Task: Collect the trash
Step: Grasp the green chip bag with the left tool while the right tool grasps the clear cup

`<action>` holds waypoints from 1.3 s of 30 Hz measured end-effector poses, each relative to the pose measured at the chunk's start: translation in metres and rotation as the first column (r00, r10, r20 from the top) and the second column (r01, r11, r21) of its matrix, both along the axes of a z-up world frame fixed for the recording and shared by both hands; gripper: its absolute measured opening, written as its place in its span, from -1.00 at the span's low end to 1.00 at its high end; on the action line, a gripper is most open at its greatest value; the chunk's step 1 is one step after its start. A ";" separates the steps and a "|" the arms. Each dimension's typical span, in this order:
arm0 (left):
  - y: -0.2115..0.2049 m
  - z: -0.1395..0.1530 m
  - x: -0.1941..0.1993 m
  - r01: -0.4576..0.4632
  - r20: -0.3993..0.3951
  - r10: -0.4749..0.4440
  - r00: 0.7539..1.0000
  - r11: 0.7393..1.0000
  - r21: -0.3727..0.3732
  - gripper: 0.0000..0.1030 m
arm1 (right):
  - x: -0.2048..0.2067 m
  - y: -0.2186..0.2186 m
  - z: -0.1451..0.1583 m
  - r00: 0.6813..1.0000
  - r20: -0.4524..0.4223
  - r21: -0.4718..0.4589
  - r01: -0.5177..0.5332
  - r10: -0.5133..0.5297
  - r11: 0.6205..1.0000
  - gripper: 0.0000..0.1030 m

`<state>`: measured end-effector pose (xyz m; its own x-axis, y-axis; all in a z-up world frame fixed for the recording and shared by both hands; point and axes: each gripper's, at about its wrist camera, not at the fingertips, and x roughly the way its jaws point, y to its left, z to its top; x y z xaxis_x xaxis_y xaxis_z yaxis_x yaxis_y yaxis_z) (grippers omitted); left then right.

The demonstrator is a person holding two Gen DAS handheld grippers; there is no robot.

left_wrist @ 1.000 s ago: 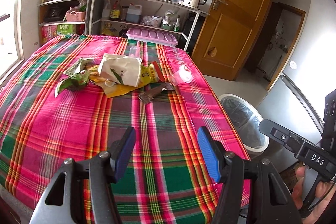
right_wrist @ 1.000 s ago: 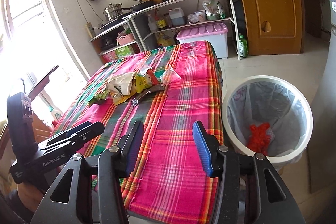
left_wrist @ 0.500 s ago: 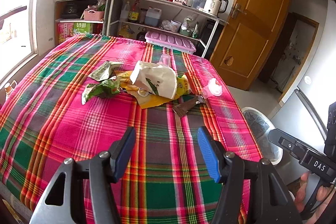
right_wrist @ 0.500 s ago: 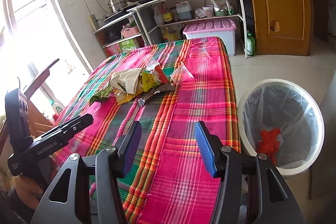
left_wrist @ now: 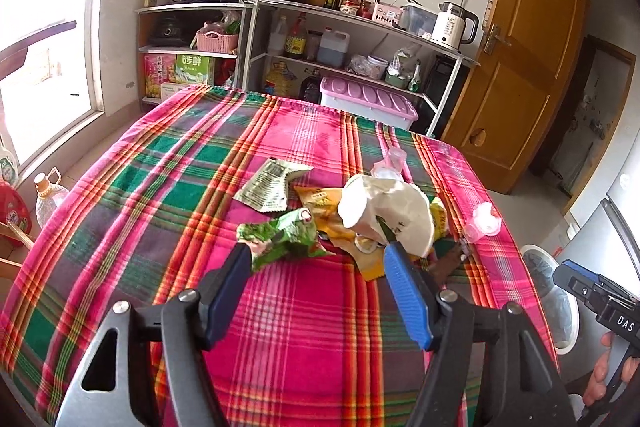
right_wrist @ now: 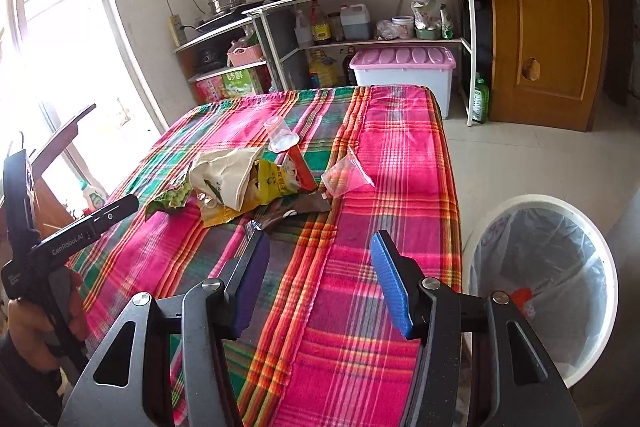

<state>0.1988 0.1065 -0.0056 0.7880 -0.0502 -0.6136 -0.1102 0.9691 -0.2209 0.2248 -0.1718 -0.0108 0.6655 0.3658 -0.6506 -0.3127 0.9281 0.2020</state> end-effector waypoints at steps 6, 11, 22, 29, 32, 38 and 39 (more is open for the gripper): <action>0.011 -0.011 0.030 0.003 -0.027 -0.002 1.000 1.000 0.024 0.42 | 0.029 0.006 -0.005 1.000 -0.005 -0.021 -0.013 0.013 1.000 0.05; 0.013 -0.027 0.051 0.013 -0.068 -0.010 0.998 0.999 0.043 0.42 | 0.050 0.017 -0.007 0.999 0.010 -0.057 -0.036 0.037 0.998 0.06; 0.012 -0.049 0.065 0.013 -0.171 -0.005 0.985 0.999 0.051 0.40 | 0.096 0.031 -0.023 0.998 -0.004 -0.144 -0.069 0.069 0.987 0.11; 0.012 -0.054 0.067 0.016 -0.193 -0.006 0.981 0.999 0.046 0.29 | 0.109 0.038 -0.041 0.996 -0.029 -0.199 -0.088 0.084 0.976 0.11; 0.011 -0.053 0.065 0.021 -0.185 -0.015 0.983 0.999 0.032 0.22 | 0.115 0.038 -0.047 0.996 -0.054 -0.202 -0.086 0.076 0.976 0.11; 0.010 -0.050 0.057 0.019 -0.158 -0.022 0.987 1.000 -0.018 -0.26 | 0.117 0.033 -0.052 0.996 -0.076 -0.174 -0.068 0.056 0.982 -0.06; 0.009 -0.051 0.056 0.019 -0.158 -0.022 0.987 1.000 -0.021 -0.26 | 0.116 0.032 -0.052 0.996 -0.077 -0.169 -0.067 0.055 0.983 -0.06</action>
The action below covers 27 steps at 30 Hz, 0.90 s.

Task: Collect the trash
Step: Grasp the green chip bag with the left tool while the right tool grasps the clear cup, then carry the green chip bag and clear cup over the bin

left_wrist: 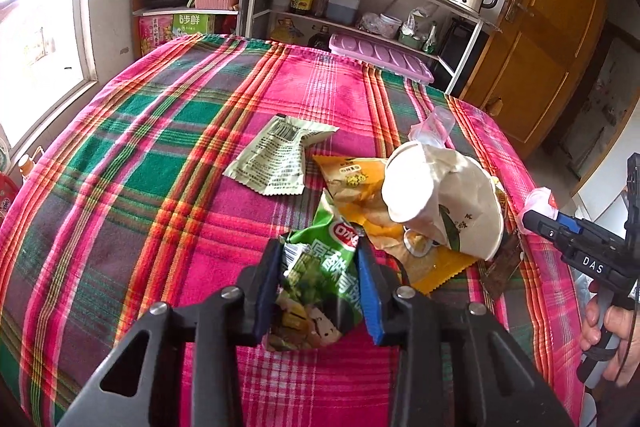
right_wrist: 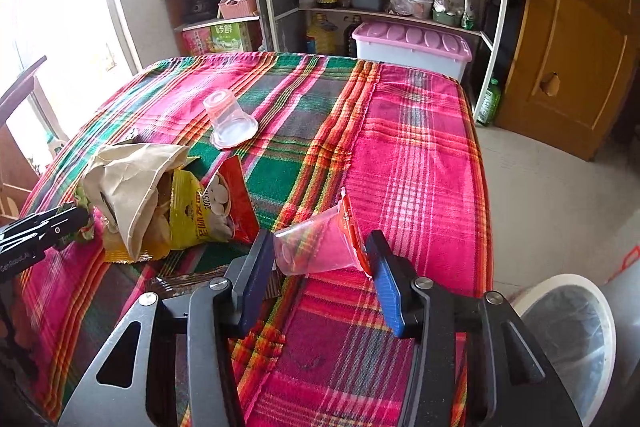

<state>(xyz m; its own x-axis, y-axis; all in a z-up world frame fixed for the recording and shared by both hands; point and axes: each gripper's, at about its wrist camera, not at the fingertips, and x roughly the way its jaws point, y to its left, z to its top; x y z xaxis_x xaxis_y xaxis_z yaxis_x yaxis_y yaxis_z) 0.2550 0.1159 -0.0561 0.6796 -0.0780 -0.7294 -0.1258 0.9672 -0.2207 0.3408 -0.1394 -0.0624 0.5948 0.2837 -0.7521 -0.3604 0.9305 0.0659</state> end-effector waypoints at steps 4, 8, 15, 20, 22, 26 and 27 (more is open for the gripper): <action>-0.003 0.002 -0.004 0.005 0.010 -0.005 1.000 1.000 0.000 -0.31 | -0.003 -0.005 0.002 1.000 -0.003 0.021 0.016 -0.015 1.000 -0.08; -0.007 0.003 -0.009 0.013 0.011 -0.013 1.000 1.000 -0.009 -0.32 | -0.010 -0.012 0.011 0.999 0.005 0.051 0.032 -0.032 0.998 -0.08; -0.018 0.012 -0.026 0.027 0.025 -0.026 0.999 0.999 -0.029 -0.33 | -0.038 -0.024 0.026 0.998 0.018 0.107 0.052 -0.054 0.993 -0.08; -0.039 0.026 -0.045 0.071 0.052 -0.069 0.996 0.997 -0.032 -0.33 | -0.070 -0.039 0.032 0.997 0.019 0.142 0.068 -0.071 0.987 -0.08; -0.051 0.032 -0.052 0.097 0.065 -0.095 0.993 0.995 -0.032 -0.33 | -0.084 -0.045 0.035 0.997 0.018 0.152 0.076 -0.080 0.986 -0.08; -0.076 0.041 -0.066 0.154 0.086 -0.151 0.985 0.988 -0.031 -0.33 | -0.111 -0.059 0.038 0.995 0.017 0.168 0.098 -0.103 0.981 -0.08; -0.082 0.043 -0.069 0.167 0.086 -0.164 0.983 0.985 -0.032 -0.33 | -0.117 -0.063 0.039 0.994 0.016 0.172 0.104 -0.108 0.980 -0.08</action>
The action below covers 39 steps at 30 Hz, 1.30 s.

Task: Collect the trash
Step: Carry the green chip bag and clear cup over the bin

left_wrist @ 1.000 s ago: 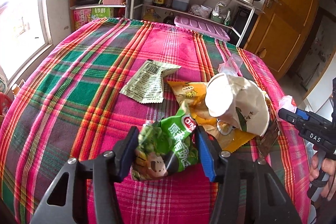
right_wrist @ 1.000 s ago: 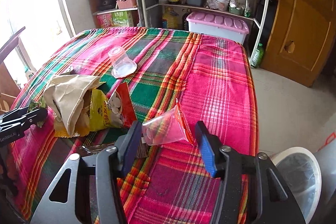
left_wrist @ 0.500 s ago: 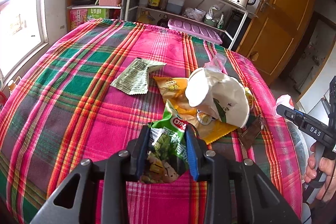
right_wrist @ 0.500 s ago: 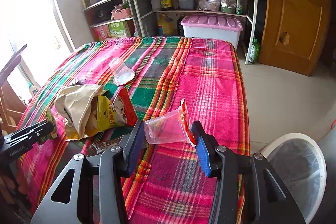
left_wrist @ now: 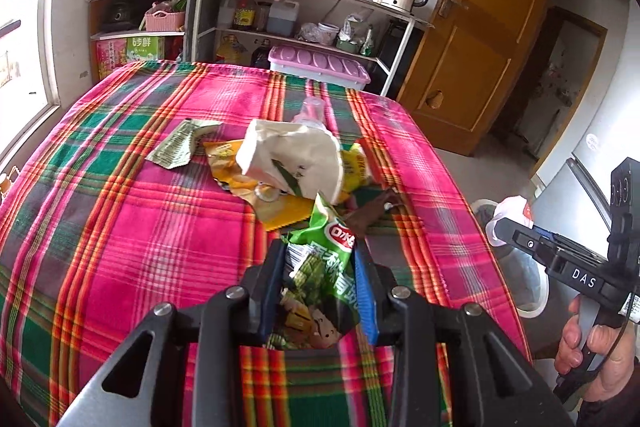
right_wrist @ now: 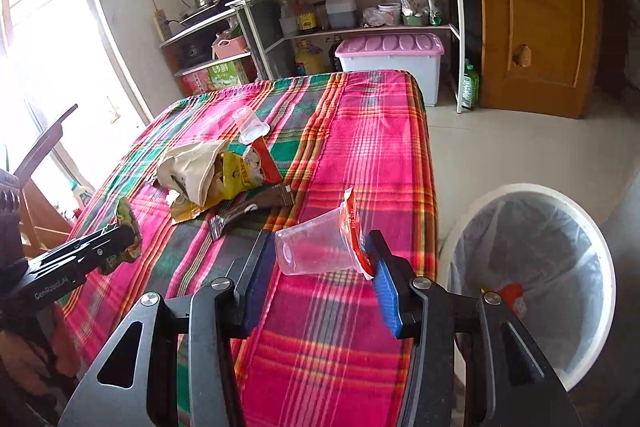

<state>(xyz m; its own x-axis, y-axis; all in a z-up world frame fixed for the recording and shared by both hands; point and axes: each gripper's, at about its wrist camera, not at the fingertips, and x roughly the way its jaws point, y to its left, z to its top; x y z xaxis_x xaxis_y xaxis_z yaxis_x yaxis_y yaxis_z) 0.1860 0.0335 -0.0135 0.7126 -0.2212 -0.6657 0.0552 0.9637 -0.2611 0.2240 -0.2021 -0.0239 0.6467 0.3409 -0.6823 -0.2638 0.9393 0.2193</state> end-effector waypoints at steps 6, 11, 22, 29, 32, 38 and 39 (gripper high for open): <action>-0.045 0.010 -0.015 0.094 0.007 -0.094 0.996 0.996 0.004 -0.33 | -0.033 -0.025 0.002 0.999 0.002 0.010 0.049 -0.049 0.999 -0.08; -0.081 0.020 -0.018 0.172 0.026 -0.172 0.985 0.985 0.006 -0.33 | -0.048 -0.054 0.002 0.994 -0.002 0.029 0.106 -0.106 0.994 -0.08; -0.149 0.021 0.005 0.304 0.029 -0.304 0.952 0.953 -0.008 -0.33 | -0.056 -0.108 -0.006 0.976 -0.023 0.049 0.216 -0.215 0.975 -0.08; -0.188 0.012 0.029 0.359 0.011 -0.359 0.933 0.933 -0.025 -0.33 | -0.050 -0.140 -0.019 0.958 -0.045 0.049 0.285 -0.283 0.957 -0.08; -0.207 0.006 0.038 0.383 -0.003 -0.383 0.924 0.924 -0.027 -0.33 | -0.045 -0.150 -0.021 0.950 -0.049 0.045 0.309 -0.307 0.950 -0.08; -0.235 -0.006 0.053 0.411 -0.034 -0.412 0.911 0.911 -0.039 -0.33 | -0.038 -0.168 -0.028 0.936 -0.058 0.037 0.349 -0.347 0.936 -0.08; -0.239 -0.008 0.055 0.411 -0.039 -0.412 0.910 0.911 -0.043 -0.33 | -0.037 -0.170 -0.030 0.934 -0.060 0.034 0.355 -0.353 0.934 -0.08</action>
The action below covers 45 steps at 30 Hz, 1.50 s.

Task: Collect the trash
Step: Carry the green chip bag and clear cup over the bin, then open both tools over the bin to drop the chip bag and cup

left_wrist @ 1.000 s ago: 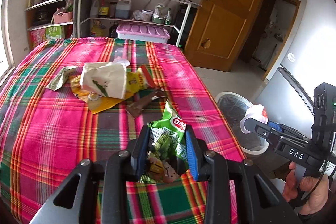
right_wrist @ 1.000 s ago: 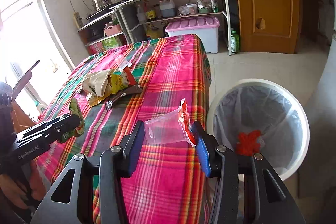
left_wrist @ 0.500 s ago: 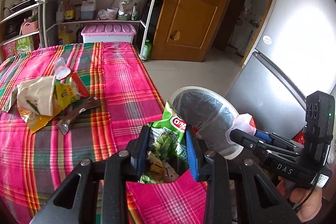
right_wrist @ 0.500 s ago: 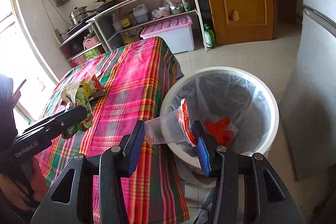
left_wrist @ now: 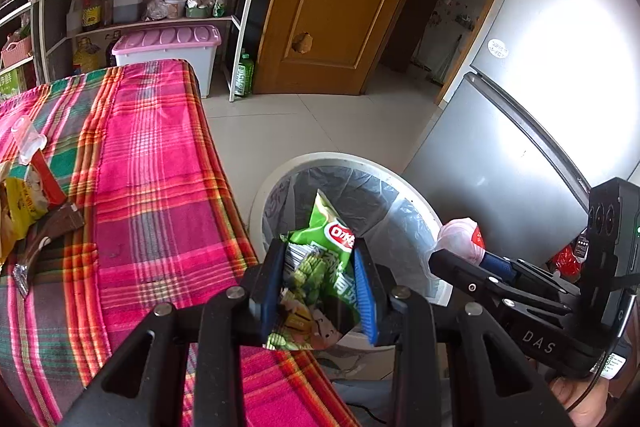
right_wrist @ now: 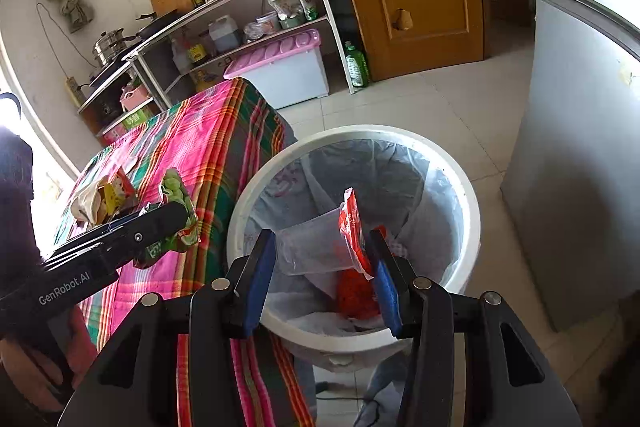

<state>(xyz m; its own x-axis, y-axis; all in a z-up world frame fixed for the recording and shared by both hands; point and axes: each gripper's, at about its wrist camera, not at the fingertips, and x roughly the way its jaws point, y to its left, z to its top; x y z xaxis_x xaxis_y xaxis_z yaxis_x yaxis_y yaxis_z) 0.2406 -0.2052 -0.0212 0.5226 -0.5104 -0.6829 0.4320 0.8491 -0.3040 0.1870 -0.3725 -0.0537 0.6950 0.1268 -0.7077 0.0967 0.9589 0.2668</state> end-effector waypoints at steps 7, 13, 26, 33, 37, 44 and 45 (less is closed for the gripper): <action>-0.022 -0.010 0.012 0.008 -0.034 -0.008 0.999 1.000 0.000 -0.32 | 0.010 -0.013 -0.009 1.000 -0.015 -0.002 0.026 -0.026 1.000 -0.08; -0.033 -0.021 0.022 0.010 -0.062 -0.009 0.998 1.000 0.010 -0.30 | 0.015 -0.022 -0.017 0.999 -0.032 -0.003 0.043 -0.043 0.999 -0.08; -0.044 -0.043 0.039 -0.001 -0.129 0.003 0.992 1.000 0.014 -0.14 | 0.023 -0.033 -0.031 0.995 -0.063 -0.007 0.077 -0.077 0.997 -0.02; -0.041 -0.042 0.036 -0.006 -0.127 0.007 0.992 1.000 0.006 -0.13 | 0.022 -0.032 -0.033 0.995 -0.061 -0.013 0.080 -0.081 0.997 0.05; -0.037 -0.038 0.033 -0.004 -0.113 0.005 0.994 1.000 0.009 -0.13 | 0.019 -0.031 -0.026 0.996 -0.045 -0.016 0.081 -0.081 0.997 0.05; -0.022 -0.022 0.018 -0.018 -0.069 0.018 0.997 1.000 -0.004 -0.13 | 0.008 -0.019 -0.006 0.998 0.003 -0.021 0.060 -0.060 0.998 0.05; -0.019 -0.019 0.015 -0.022 -0.060 0.021 0.998 1.000 -0.004 -0.13 | 0.005 -0.016 -0.002 0.998 0.011 -0.022 0.055 -0.055 0.998 0.05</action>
<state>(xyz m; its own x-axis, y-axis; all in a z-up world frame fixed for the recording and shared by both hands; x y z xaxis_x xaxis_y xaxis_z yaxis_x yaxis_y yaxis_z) 0.2561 -0.2240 -0.0400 0.4917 -0.5030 -0.7108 0.3947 0.8564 -0.3330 0.1924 -0.3889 -0.0558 0.7081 0.0723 -0.7024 0.1469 0.9579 0.2467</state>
